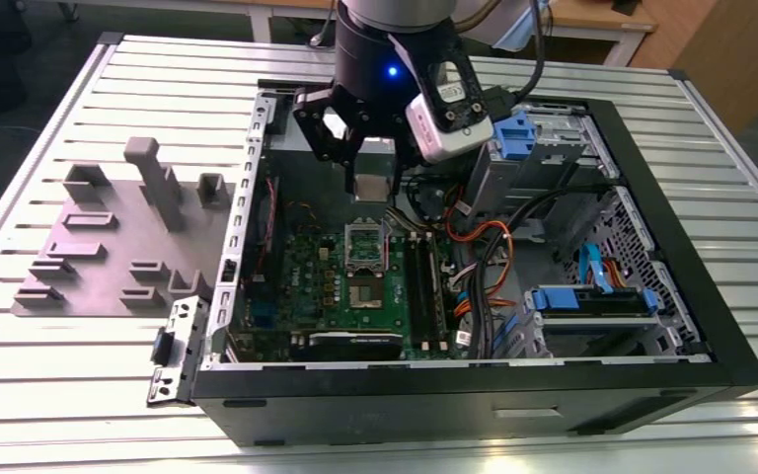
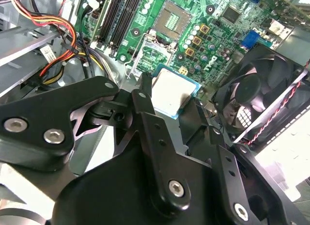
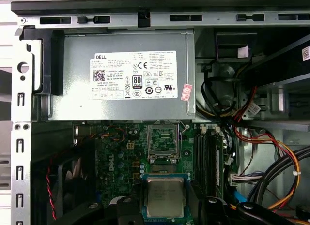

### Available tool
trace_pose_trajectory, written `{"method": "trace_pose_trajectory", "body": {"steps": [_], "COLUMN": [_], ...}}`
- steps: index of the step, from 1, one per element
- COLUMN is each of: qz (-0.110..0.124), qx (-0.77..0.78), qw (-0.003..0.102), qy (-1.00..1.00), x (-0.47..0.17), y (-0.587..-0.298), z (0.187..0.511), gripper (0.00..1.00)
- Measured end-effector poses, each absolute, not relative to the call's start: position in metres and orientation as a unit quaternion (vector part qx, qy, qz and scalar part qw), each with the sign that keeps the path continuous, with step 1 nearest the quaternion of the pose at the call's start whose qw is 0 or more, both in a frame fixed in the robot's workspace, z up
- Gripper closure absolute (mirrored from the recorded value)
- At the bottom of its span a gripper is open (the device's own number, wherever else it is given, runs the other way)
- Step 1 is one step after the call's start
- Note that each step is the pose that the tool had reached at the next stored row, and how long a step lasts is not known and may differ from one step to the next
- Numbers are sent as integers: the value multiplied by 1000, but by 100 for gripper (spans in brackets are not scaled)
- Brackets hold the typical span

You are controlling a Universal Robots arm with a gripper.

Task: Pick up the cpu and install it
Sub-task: 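Place the cpu into insertion slot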

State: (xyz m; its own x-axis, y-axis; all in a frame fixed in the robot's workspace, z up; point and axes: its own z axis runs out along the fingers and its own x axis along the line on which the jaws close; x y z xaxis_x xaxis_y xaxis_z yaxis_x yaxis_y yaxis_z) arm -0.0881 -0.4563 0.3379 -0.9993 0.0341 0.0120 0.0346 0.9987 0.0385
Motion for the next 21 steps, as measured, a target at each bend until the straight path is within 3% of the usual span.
{"method": "trace_pose_trajectory", "body": {"steps": [21], "qz": [-20], "qx": [-17], "qw": [6], "qy": [-1000], "x": [-88], "y": [-458], "z": [334], "gripper": [53]}}
